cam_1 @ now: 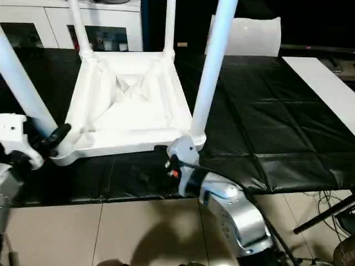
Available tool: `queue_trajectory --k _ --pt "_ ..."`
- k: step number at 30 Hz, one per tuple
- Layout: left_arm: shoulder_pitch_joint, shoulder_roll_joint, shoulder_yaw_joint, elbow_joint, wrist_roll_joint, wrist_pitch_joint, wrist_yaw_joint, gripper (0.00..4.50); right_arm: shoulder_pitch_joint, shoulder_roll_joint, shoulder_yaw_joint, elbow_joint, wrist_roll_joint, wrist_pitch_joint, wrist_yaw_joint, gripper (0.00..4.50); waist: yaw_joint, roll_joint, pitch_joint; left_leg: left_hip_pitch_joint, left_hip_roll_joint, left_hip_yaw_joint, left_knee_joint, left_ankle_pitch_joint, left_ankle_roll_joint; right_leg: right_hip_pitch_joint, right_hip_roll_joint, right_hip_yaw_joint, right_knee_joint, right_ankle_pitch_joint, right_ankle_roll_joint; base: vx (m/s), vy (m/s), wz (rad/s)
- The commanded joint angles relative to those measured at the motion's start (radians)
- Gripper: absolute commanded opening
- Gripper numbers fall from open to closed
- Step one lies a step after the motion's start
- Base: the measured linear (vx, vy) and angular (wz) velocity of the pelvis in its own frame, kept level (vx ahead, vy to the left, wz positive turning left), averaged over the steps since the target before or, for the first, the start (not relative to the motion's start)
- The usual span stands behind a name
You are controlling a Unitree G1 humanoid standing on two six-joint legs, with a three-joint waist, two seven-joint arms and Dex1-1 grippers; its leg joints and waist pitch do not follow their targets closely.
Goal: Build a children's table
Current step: Flip table
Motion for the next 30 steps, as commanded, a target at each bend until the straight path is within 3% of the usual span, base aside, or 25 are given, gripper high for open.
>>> queue_trajectory --k 1,2,3,6,8,11,12,15,16,18,19,22,23,25,26,30 --pt "0.005 -0.097 0.034 -0.041 -0.173 0.036 0.058 2.02 -0.022 0.024 -0.049 0.026 0.001 0.034 -0.071 4.5 -0.002 -0.003 -0.061 -0.008 0.11 -0.042 -0.094 -0.092 0.003 0.051 -0.143 0.11 -0.067 -0.187 -0.161 0.0 0.0 0.0" --pt "0.005 -0.097 0.034 -0.041 -0.173 0.036 0.058 2.02 -0.022 0.024 -0.049 0.026 0.001 0.034 -0.071 4.5 0.0 0.001 -0.062 -0.009 0.109 -0.043 -0.094 -0.074 0.009 0.053 -0.144 0.109 -0.065 -0.183 -0.163 0.0 0.0 0.0" --pt "0.009 -0.132 0.012 -0.049 -0.172 0.02 0.071 2.02 -0.031 0.043 -0.064 0.044 0.004 0.037 -0.098 4.5 -0.001 -0.003 -0.062 -0.01 0.107 -0.039 -0.091 -0.054 0.021 0.049 -0.142 0.108 -0.068 -0.182 -0.159 0.0 0.0 0.0" --pt "0.011 -0.186 -0.016 -0.068 -0.166 0.019 0.083 2.02 -0.047 0.072 -0.094 0.069 0.012 0.05 -0.144 4.5 0.004 0.0 -0.067 -0.009 0.106 -0.038 -0.086 0.012 0.047 0.048 -0.137 0.106 -0.061 -0.132 -0.154 0.0 0.0 0.0" --pt "0.008 -0.211 -0.022 -0.085 -0.176 0.039 0.084 2.02 -0.063 0.099 -0.13 0.094 0.034 0.06 -0.181 4.5 0.006 0.003 -0.067 -0.005 0.105 -0.035 -0.084 0.016 0.056 0.045 -0.136 0.106 -0.061 -0.113 -0.152 0.0 0.0 0.0" --pt "0.008 -0.237 -0.039 -0.107 -0.189 0.055 0.081 2.02 -0.13 0.18 -0.248 0.209 0.135 0.016 -0.243 4.5 0.006 0.001 -0.071 -0.004 0.107 -0.035 -0.084 0.035 0.059 0.043 -0.133 0.105 -0.05 -0.067 -0.162 0.0 0.0 0.0" --pt "0.009 -0.244 -0.04 -0.114 -0.191 0.063 0.084 2.02 -0.147 0.195 -0.269 0.237 0.154 0.006 -0.25 4.5 0.005 0.008 -0.07 -0.003 0.109 -0.035 -0.086 0.027 0.062 0.041 -0.132 0.104 -0.05 -0.062 -0.164 0.0 0.0 0.0" --pt "0.014 -0.254 -0.044 -0.132 -0.197 0.081 0.097 2.02 -0.185 0.22 -0.291 0.289 0.177 -0.02 -0.231 4.5 0.005 0.007 -0.068 -0.006 0.108 -0.032 -0.087 0.003 0.053 0.045 -0.134 0.105 -0.051 -0.076 -0.168 0.0 0.0 0.0" --pt "0.02 -0.261 -0.055 -0.145 -0.204 0.09 0.094 2.02 -0.244 0.271 -0.351 0.37 0.249 -0.052 -0.224 4.5 0.006 0.005 -0.069 -0.004 0.107 -0.028 -0.086 -0.002 0.048 0.045 -0.135 0.107 -0.052 -0.084 -0.165 0.0 0.0 0.0" --pt "0.02 -0.261 -0.055 -0.145 -0.204 0.09 0.094 2.02 -0.244 0.271 -0.351 0.37 0.249 -0.052 -0.224 4.5 0.006 0.007 -0.067 -0.004 0.107 -0.029 -0.089 -0.02 0.047 0.044 -0.135 0.105 -0.057 -0.112 -0.165 0.0 0.0 0.0" --pt "0.024 -0.269 -0.064 -0.154 -0.213 0.096 0.091 2.02 -0.303 0.303 -0.389 0.455 0.287 -0.076 -0.209 4.5 0.007 0.007 -0.067 -0.002 0.107 -0.027 -0.087 -0.022 0.041 0.043 -0.136 0.106 -0.058 -0.119 -0.16 0.0 0.0 0.0" --pt "0.027 -0.271 -0.073 -0.16 -0.22 0.105 0.085 2.02 -0.355 0.32 -0.41 0.532 0.309 -0.084 -0.189 4.5 0.005 0.01 -0.069 -0.003 0.106 -0.027 -0.088 -0.017 0.037 0.045 -0.133 0.104 -0.055 -0.11 -0.164 0.0 0.0 0.0" --pt "0.036 -0.271 -0.085 -0.17 -0.222 0.119 0.076 2.02 -0.393 0.333 -0.433 0.589 0.334 -0.083 -0.169 4.5 0.007 0.003 -0.07 -0.001 0.108 -0.025 -0.086 -0.004 0.042 0.043 -0.133 0.104 -0.05 -0.092 -0.167 0.0 0.0 0.0" --pt "0.045 -0.268 -0.099 -0.181 -0.229 0.139 0.058 2.02 -0.433 0.344 -0.456 0.647 0.35 -0.096 -0.164 4.5 0.009 0.007 -0.071 -0.001 0.109 -0.024 -0.085 0.012 0.046 0.042 -0.132 0.104 -0.047 -0.07 -0.174 0.0 0.0 0.0" --pt "0.051 -0.266 -0.106 -0.188 -0.232 0.146 0.051 2.02 -0.449 0.35 -0.47 0.668 0.363 -0.103 -0.159 4.5 0.013 0.001 -0.071 -0.001 0.109 -0.023 -0.085 0.016 0.05 0.043 -0.133 0.104 -0.045 -0.068 -0.177 0.0 0.0 0.0" --pt "0.078 -0.256 -0.136 -0.221 -0.245 0.189 0.025 2.02 -0.516 0.372 -0.528 0.767 0.4 -0.162 -0.165 4.2 0.025 0.0 -0.071 0.0 0.106 -0.018 -0.083 0.025 0.053 0.04 -0.134 0.105 -0.045 -0.085 -0.171 0.0 0.0 0.0"
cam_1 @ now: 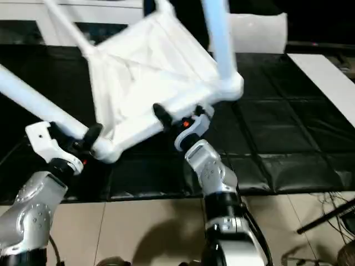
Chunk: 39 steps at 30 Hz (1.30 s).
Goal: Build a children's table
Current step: Flip table
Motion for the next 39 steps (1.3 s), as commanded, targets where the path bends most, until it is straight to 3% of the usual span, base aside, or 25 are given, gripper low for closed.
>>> queue_trajectory --k 1,2,5,7,22,23,27,28,29,32,33,35,36,37,38,39 --pt "0.006 -0.028 -0.06 -0.022 -0.097 0.051 -0.068 2.02 -0.067 0.077 -0.039 0.038 0.031 -0.042 0.0 4.12 -0.003 0.002 -0.068 0.002 0.099 -0.03 -0.078 0.005 0.049 0.054 -0.132 0.103 -0.063 -0.105 -0.159 0.0 0.0 0.0" --pt "0.007 -0.027 -0.061 -0.023 -0.096 0.053 -0.069 2.02 -0.072 0.077 -0.044 0.047 0.034 -0.045 0.003 4.03 -0.006 0.001 -0.067 -0.003 0.099 -0.033 -0.081 -0.005 0.044 0.059 -0.132 0.102 -0.064 -0.126 -0.151 0.0 0.0 0.0" --pt "0.019 -0.023 -0.068 -0.04 -0.093 0.072 -0.068 2.02 -0.133 0.075 -0.095 0.151 0.069 -0.089 0.015 3.85 -0.009 -0.004 -0.066 0.0 0.097 -0.031 -0.081 -0.051 0.032 0.057 -0.133 0.101 -0.072 -0.206 -0.134 0.0 0.0 0.0" --pt "0.023 -0.019 -0.07 -0.044 -0.094 0.074 -0.068 2.02 -0.146 0.073 -0.1 0.173 0.079 -0.094 0.025 3.65 -0.008 -0.003 -0.063 -0.004 0.097 -0.032 -0.082 -0.053 0.034 0.058 -0.132 0.1 -0.078 -0.234 -0.119 0.0 0.0 0.0" --pt "0.012 0.01 -0.09 -0.033 -0.046 0.074 -0.066 2.02 -0.185 0.059 -0.09 0.264 0.047 -0.157 0.076 2.49 -0.015 0.007 -0.068 -0.002 0.097 -0.033 -0.078 -0.04 0.041 0.055 -0.127 0.096 -0.074 -0.201 -0.137 0.0 0.0 0.0" --pt "0.01 0.019 -0.098 -0.031 -0.031 0.076 -0.06 2.02 -0.191 0.056 -0.1 0.269 0.049 -0.169 0.062 2.27 -0.015 0.011 -0.069 -0.002 0.099 -0.034 -0.079 -0.039 0.041 0.055 -0.127 0.096 -0.073 -0.196 -0.138 0.0 0.0 0.0" --pt "0.005 0.028 -0.099 -0.024 -0.031 0.081 -0.068 2.02 -0.209 0.052 -0.123 0.284 0.057 -0.198 0.028 2.14 -0.016 0.011 -0.072 -0.001 0.099 -0.034 -0.078 -0.029 0.04 0.055 -0.126 0.096 -0.067 -0.16 -0.149 0.0 0.0 0.0" --pt "0.005 0.034 -0.098 -0.024 -0.033 0.08 -0.074 2.02 -0.215 0.049 -0.13 0.282 0.059 -0.209 0.016 2.11 -0.015 0.016 -0.071 -0.001 0.099 -0.034 -0.078 -0.03 0.039 0.054 -0.126 0.095 -0.066 -0.157 -0.152 0.0 0.0 0.0" --pt "0.005 0.035 -0.097 -0.024 -0.034 0.08 -0.075 2.37 -0.216 0.048 -0.131 0.281 0.059 -0.212 0.012 2.09 -0.016 0.014 -0.071 -0.001 0.098 -0.033 -0.077 -0.033 0.04 0.054 -0.126 0.096 -0.068 -0.156 -0.151 0.0 0.0 0.0" --pt "0.008 0.048 -0.091 -0.024 -0.031 0.072 -0.075 2.72 -0.225 0.043 -0.148 0.276 0.062 -0.233 -0.008 2.07 -0.016 0.014 -0.072 -0.001 0.099 -0.034 -0.077 -0.023 0.04 0.055 -0.126 0.096 -0.064 -0.139 -0.157 0.0 0.0 0.0" --pt "0.025 0.066 -0.088 -0.039 -0.043 0.077 -0.096 2.72 -0.235 0.028 -0.159 0.269 0.058 -0.256 -0.042 2.07 -0.018 0.022 -0.074 -0.001 0.098 -0.034 -0.075 -0.014 0.04 0.054 -0.123 0.095 -0.061 -0.108 -0.162 0.0 0.0 0.0" --pt "0.041 0.082 -0.09 -0.055 -0.051 0.089 -0.113 2.72 -0.241 0.016 -0.161 0.264 0.051 -0.271 -0.061 2.07 -0.021 0.02 -0.076 -0.004 0.097 -0.035 -0.074 0.003 0.047 0.058 -0.124 0.095 -0.053 -0.071 -0.175 0.0 0.0 0.0" --pt "0.056 0.095 -0.095 -0.068 -0.054 0.095 -0.127 2.72 -0.246 0.005 -0.165 0.263 0.044 -0.285 -0.084 2.07 -0.02 0.036 -0.076 -0.004 0.096 -0.036 -0.073 -0.001 0.047 0.056 -0.124 0.095 -0.052 -0.068 -0.179 0.0 0.0 0.0" --pt "0.084 0.111 -0.097 -0.089 -0.063 0.109 -0.139 2.72 -0.259 -0.015 -0.185 0.259 0.047 -0.312 -0.114 2.07 -0.027 0.025 -0.075 -0.005 0.097 -0.034 -0.074 -0.015 0.048 0.058 -0.122 0.094 -0.056 -0.072 -0.18 0.0 0.0 0.0" --pt "0.094 0.115 -0.096 -0.097 -0.069 0.113 -0.145 2.72 -0.263 -0.021 -0.192 0.257 0.051 -0.319 -0.123 2.07 -0.026 0.031 -0.076 -0.005 0.097 -0.036 -0.074 -0.017 0.044 0.061 -0.123 0.094 -0.053 -0.071 -0.183 0.0 0.0 0.0" --pt "0.107 0.12 -0.096 -0.105 -0.07 0.112 -0.149 2.72 -0.266 -0.029 -0.197 0.249 0.05 -0.327 -0.132 2.07 -0.033 0.028 -0.073 -0.01 0.095 -0.035 -0.075 -0.03 0.046 0.062 -0.123 0.094 -0.055 -0.087 -0.184 0.0 0.0 0.0"
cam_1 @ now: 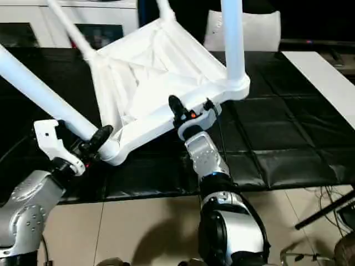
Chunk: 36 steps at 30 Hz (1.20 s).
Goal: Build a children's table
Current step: Flip table
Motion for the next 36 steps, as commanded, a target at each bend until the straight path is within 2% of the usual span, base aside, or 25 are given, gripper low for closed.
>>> queue_trajectory --k 1,2,4,5,6,7,8,10,14,17,18,19,20,21,22,24,25,26,27,29,30,33,34,35,36 --pt "0.096 0.012 -0.022 -0.034 -0.052 0.055 -0.071 2.72 -0.087 -0.027 -0.069 -0.076 -0.015 -0.144 -0.103 2.07 0.004 0.018 -0.073 -0.006 0.09 -0.036 -0.074 -0.051 0.047 0.065 -0.125 0.094 -0.069 -0.12 -0.172 0.0 0.0 0.0" --pt "0.108 0.012 -0.019 -0.043 -0.058 0.055 -0.073 2.72 -0.086 -0.035 -0.068 -0.088 -0.022 -0.15 -0.113 2.07 0.0 0.016 -0.073 -0.008 0.088 -0.036 -0.073 -0.047 0.049 0.067 -0.124 0.094 -0.069 -0.129 -0.169 0.0 0.0 0.0" --pt "0.13 0.022 -0.017 -0.058 -0.061 0.051 -0.078 2.72 -0.082 -0.048 -0.063 -0.115 -0.034 -0.149 -0.136 2.07 -0.004 0.018 -0.072 -0.009 0.087 -0.035 -0.072 -0.048 0.054 0.066 -0.122 0.093 -0.072 -0.146 -0.163 0.0 0.0 0.0" --pt "0.148 0.029 -0.015 -0.068 -0.06 0.042 -0.082 2.72 -0.075 -0.057 -0.063 -0.15 -0.04 -0.152 -0.157 2.07 -0.007 0.011 -0.072 -0.007 0.086 -0.034 -0.072 -0.051 0.057 0.065 -0.12 0.092 -0.075 -0.165 -0.154 0.0 0.0 0.0" --pt "0.156 0.032 -0.014 -0.071 -0.057 0.036 -0.083 2.72 -0.071 -0.06 -0.064 -0.169 -0.042 -0.154 -0.167 2.07 -0.007 0.015 -0.072 -0.008 0.084 -0.033 -0.071 -0.054 0.059 0.065 -0.12 0.092 -0.076 -0.184 -0.148 0.0 0.0 0.0" --pt "0.16 0.03 -0.012 -0.073 -0.058 0.029 -0.081 2.72 -0.067 -0.063 -0.066 -0.183 -0.04 -0.154 -0.177 2.07 -0.008 0.013 -0.069 -0.008 0.084 -0.033 -0.072 -0.059 0.06 0.063 -0.118 0.092 -0.08 -0.199 -0.141 0.0 0.0 0.0" --pt "0.161 0.026 -0.009 -0.072 -0.059 0.022 -0.077 2.72 -0.061 -0.065 -0.065 -0.198 -0.044 -0.158 -0.187 2.07 -0.008 0.016 -0.07 -0.005 0.085 -0.033 -0.073 -0.063 0.056 0.061 -0.117 0.091 -0.081 -0.218 -0.131 0.0 0.0 0.0" --pt "0.138 0.015 0.003 -0.057 -0.059 0.012 -0.06 2.72 -0.041 -0.063 -0.044 -0.235 -0.064 -0.153 -0.19 2.07 -0.009 0.016 -0.07 -0.004 0.087 -0.035 -0.074 -0.06 0.052 0.06 -0.114 0.091 -0.08 -0.214 -0.123 0.0 0.0 0.0" --pt "0.052 -0.004 -0.013 0.001 -0.051 -0.049 -0.068 2.72 -0.001 -0.03 -0.022 -0.302 -0.066 -0.139 -0.195 2.07 -0.003 0.013 -0.074 0.002 0.085 -0.032 -0.073 -0.04 0.049 0.056 -0.114 0.094 -0.074 -0.174 -0.114 0.0 0.0 0.0" --pt "0.025 -0.005 -0.019 0.035 -0.047 -0.049 -0.069 2.72 0.009 -0.023 -0.014 -0.306 -0.067 -0.138 -0.189 2.07 0.01 0.015 -0.082 -0.001 0.086 -0.032 -0.068 0.02 0.067 0.055 -0.113 0.095 -0.06 -0.08 -0.12 0.0 0.0 0.0" --pt "0.014 -0.001 -0.024 0.052 -0.047 -0.055 -0.083 2.72 0.01 -0.02 -0.014 -0.305 -0.064 -0.139 -0.189 2.07 0.013 0.014 -0.085 -0.003 0.087 -0.033 -0.066 0.05 0.077 0.056 -0.114 0.095 -0.053 -0.032 -0.131 0.0 0.0 0.0" --pt "-0.004 0.011 -0.032 0.095 -0.051 -0.094 -0.138 2.72 0.013 -0.013 -0.02 -0.306 -0.047 -0.138 -0.182 2.07 0.014 0.011 -0.084 -0.003 0.085 -0.033 -0.066 0.056 0.087 0.055 -0.113 0.094 -0.055 -0.025 -0.131 0.0 0.0 0.0" --pt "-0.036 0.034 -0.04 0.167 -0.052 -0.144 -0.213 2.72 0.018 -0.01 -0.02 -0.309 -0.038 -0.137 -0.186 2.07 0.017 0.018 -0.084 -0.002 0.08 -0.031 -0.064 0.058 0.099 0.051 -0.113 0.094 -0.057 -0.026 -0.13 0.0 0.0 0.0" --pt "-0.049 0.046 -0.042 0.199 -0.042 -0.162 -0.231 2.72 0.019 -0.009 -0.021 -0.31 -0.036 -0.139 -0.19 2.07 0.019 0.018 -0.085 -0.001 0.077 -0.029 -0.063 0.06 0.103 0.051 -0.112 0.094 -0.059 -0.031 -0.125 0.0 0.0 0.0" --pt "-0.062 0.054 -0.041 0.225 -0.036 -0.176 -0.249 2.72 0.021 -0.008 -0.022 -0.313 -0.035 -0.139 -0.198 2.07 0.022 0.024 -0.088 0.001 0.082 -0.031 -0.063 0.074 0.102 0.05 -0.112 0.094 -0.051 -0.016 -0.125 0.0 0.0 0.0" --pt "-0.081 0.059 -0.034 0.258 -0.04 -0.204 -0.287 2.72 0.023 -0.005 -0.029 -0.327 -0.028 -0.139 -0.205 2.07 0.025 0.024 -0.085 0.002 0.088 -0.033 -0.065 0.066 0.096 0.048 -0.114 0.093 -0.053 -0.017 -0.129 0.0 0.0 0.0" --pt "-0.091 0.061 -0.032 0.274 -0.047 -0.219 -0.307 2.72 0.027 -0.001 -0.03 -0.343 -0.024 -0.136 -0.21 2.07 0.028 0.024 -0.087 0.003 0.09 -0.031 -0.065 0.058 0.085 0.049 -0.116 0.095 -0.05 -0.015 -0.132 0.0 0.0 0.0" --pt "-0.1 0.062 -0.03 0.286 -0.066 -0.227 -0.344 2.98 0.03 0.003 -0.032 -0.357 -0.018 -0.133 -0.215 2.07 0.033 0.03 -0.087 0.008 0.09 -0.03 -0.065 0.057 0.077 0.044 -0.116 0.097 -0.051 -0.012 -0.131 0.0 0.0 0.0" --pt "-0.11 0.067 -0.032 0.304 -0.078 -0.237 -0.384 2.98 0.034 0.007 -0.036 -0.375 -0.009 -0.13 -0.221 2.07 0.034 0.034 -0.088 0.01 0.091 -0.029 -0.065 0.055 0.069 0.043 -0.115 0.096 -0.049 -0.005 -0.133 0.0 0.0 0.0" --pt "-0.124 0.078 -0.04 0.336 -0.09 -0.247 -0.442 3.17 0.04 0.008 -0.036 -0.392 -0.007 -0.129 -0.23 2.05 0.039 0.033 -0.089 0.009 0.094 -0.031 -0.068 0.054 0.057 0.045 -0.115 0.096 -0.045 0.017 -0.133 0.0 0.0 0.0" --pt "-0.131 0.083 -0.046 0.352 -0.09 -0.254 -0.461 3.23 0.044 0.007 -0.033 -0.398 -0.011 -0.129 -0.234 2.04 0.04 0.037 -0.089 0.01 0.092 -0.029 -0.067 0.051 0.051 0.044 -0.114 0.096 -0.046 0.025 -0.132 0.0 0.0 0.0" --pt "-0.148 0.089 -0.055 0.395 -0.081 -0.282 -0.489 3.48 0.054 0.002 -0.028 -0.422 -0.014 -0.127 -0.239 2.04 0.041 0.04 -0.09 0.004 0.091 -0.032 -0.069 0.042 0.045 0.052 -0.118 0.097 -0.042 0.051 -0.141 0.0 0.0 0.0" --pt "-0.147 0.087 -0.054 0.4 -0.077 -0.287 -0.486 3.56 0.058 0.001 -0.028 -0.435 -0.013 -0.127 -0.238 2.04 0.036 0.034 -0.09 0.001 0.089 -0.031 -0.069 0.038 0.048 0.058 -0.119 0.098 -0.042 0.056 -0.146 0.0 0.0 0.0" --pt "-0.135 0.086 -0.053 0.397 -0.072 -0.286 -0.481 3.61 0.063 -0.003 -0.025 -0.454 -0.023 -0.128 -0.245 2.04 0.034 0.042 -0.09 -0.005 0.085 -0.031 -0.066 0.041 0.054 0.061 -0.122 0.098 -0.042 0.059 -0.151 0.0 0.0 0.0" --pt "-0.111 0.091 -0.055 0.382 -0.069 -0.281 -0.478 3.65 0.065 -0.009 -0.018 -0.467 -0.038 -0.133 -0.252 2.04 0.028 0.038 -0.09 -0.008 0.085 -0.032 -0.066 0.046 0.063 0.064 -0.121 0.098 -0.043 0.061 -0.152 0.0 0.0 0.0"
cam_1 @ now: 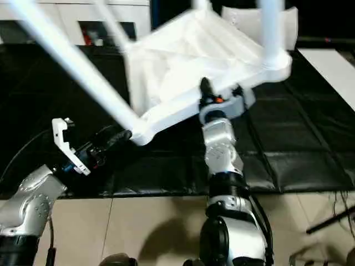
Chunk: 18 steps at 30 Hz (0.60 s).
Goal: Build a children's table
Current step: Flip table
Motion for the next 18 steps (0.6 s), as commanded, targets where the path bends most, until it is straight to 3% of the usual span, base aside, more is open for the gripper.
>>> queue_trajectory --k 1,2,4,5,7,8,9,10,11,12,13,15,18 --pt "0.042 0.012 -0.006 -0.027 0.008 0.007 -0.001 3.77 -0.024 -0.014 0.018 -0.125 -0.041 -0.062 0.002 2.04 -0.009 0.015 -0.096 0.005 0.083 -0.034 -0.064 0.042 0.068 0.08 -0.121 0.099 -0.045 0.059 -0.152 0.0 0.0 0.0" --pt "0.064 0.017 -0.01 -0.049 0.009 0.011 -0.004 3.89 -0.023 -0.024 0.027 -0.132 -0.061 -0.064 -0.006 2.04 -0.014 0.01 -0.094 0.0 0.082 -0.034 -0.064 0.048 0.079 0.082 -0.121 0.098 -0.047 0.05 -0.15 0.0 0.0 0.0" --pt "0.089 0.024 -0.013 -0.077 0.01 0.015 -0.008 3.97 -0.023 -0.037 0.041 -0.14 -0.089 -0.069 -0.017 2.04 -0.019 0.015 -0.094 -0.002 0.076 -0.031 -0.06 0.052 0.092 0.08 -0.118 0.096 -0.052 0.026 -0.144 0.0 0.0 0.0" --pt "0.128 0.035 -0.021 -0.124 0.013 0.023 -0.012 4.02 -0.027 -0.056 0.056 -0.152 -0.122 -0.074 -0.029 2.04 -0.023 0.007 -0.093 -0.002 0.078 -0.031 -0.062 0.044 0.095 0.08 -0.116 0.095 -0.054 0.0 -0.135 0.0 0.0 0.0" --pt "0.161 0.046 -0.03 -0.167 0.018 0.025 -0.014 4.22 -0.033 -0.073 0.067 -0.163 -0.147 -0.077 -0.042 2.04 -0.028 0.013 -0.089 -0.002 0.08 -0.03 -0.062 0.038 0.097 0.076 -0.112 0.093 -0.057 -0.037 -0.129 0.0 0.0 0.0" --pt "0.193 0.056 -0.036 -0.223 0.013 0.035 -0.008 4.22 -0.04 -0.09 0.077 -0.175 -0.168 -0.077 -0.045 2.04 -0.029 0.007 -0.087 0.004 0.079 -0.027 -0.062 0.02 0.093 0.072 -0.107 0.093 -0.062 -0.072 -0.118 0.0 0.0 0.0" --pt "0.215 0.063 -0.04 -0.273 0.01 0.043 0.0 4.33 -0.046 -0.107 0.088 -0.185 -0.189 -0.074 -0.049 2.04 -0.027 0.006 -0.085 0.0 0.081 -0.029 -0.065 0.014 0.088 0.076 -0.111 0.093 -0.06 -0.095 -0.116 0.0 0.0 0.0" --pt "0.23 0.069 -0.043 -0.311 0.011 0.049 0.01 4.39 -0.049 -0.119 0.097 -0.192 -0.202 -0.068 -0.051 2.04 -0.029 -0.005 -0.083 0.002 0.079 -0.025 -0.066 0.004 0.088 0.072 -0.106 0.093 -0.066 -0.116 -0.108 0.0 0.0 0.0" --pt "0.244 0.081 -0.046 -0.359 0.014 0.059 0.021 4.44 -0.055 -0.134 0.107 -0.2 -0.218 -0.061 -0.051 2.04 -0.025 -0.001 -0.083 0.002 0.078 -0.026 -0.065 -0.004 0.081 0.075 -0.109 0.094 -0.063 -0.142 -0.103 0.0 0.0 0.0" --pt "0.251 0.088 -0.048 -0.383 0.016 0.065 0.028 4.48 -0.058 -0.14 0.111 -0.205 -0.226 -0.056 -0.051 2.04 -0.027 0.0 -0.08 0.0 0.074 -0.024 -0.065 -0.005 0.083 0.073 -0.106 0.094 -0.069 -0.154 -0.095 0.0 0.0 0.0" --pt "0.241 0.096 -0.032 -0.444 0.012 0.083 0.063 4.5 -0.066 -0.161 0.127 -0.215 -0.262 -0.051 -0.056 2.04 -0.03 -0.017 -0.08 0.0 0.075 -0.024 -0.066 -0.007 0.08 0.073 -0.103 0.094 -0.069 -0.165 -0.082 0.0 0.0 0.0" --pt "0.209 0.106 -0.018 -0.491 0.02 0.104 0.104 4.5 -0.078 -0.183 0.144 -0.221 -0.299 -0.05 -0.066 2.01 -0.029 -0.01 -0.079 0.001 0.069 -0.023 -0.064 -0.004 0.078 0.071 -0.101 0.093 -0.069 -0.172 -0.071 0.0 0.0 0.0" --pt "0.161 0.129 -0.018 -0.533 0.046 0.134 0.144 4.5 -0.09 -0.219 0.18 -0.223 -0.365 -0.057 -0.073 1.99 -0.029 -0.016 -0.079 -0.003 0.063 -0.022 -0.061 0.005 0.078 0.073 -0.097 0.093 -0.068 -0.168 -0.054 0.0 0.0 0.0"
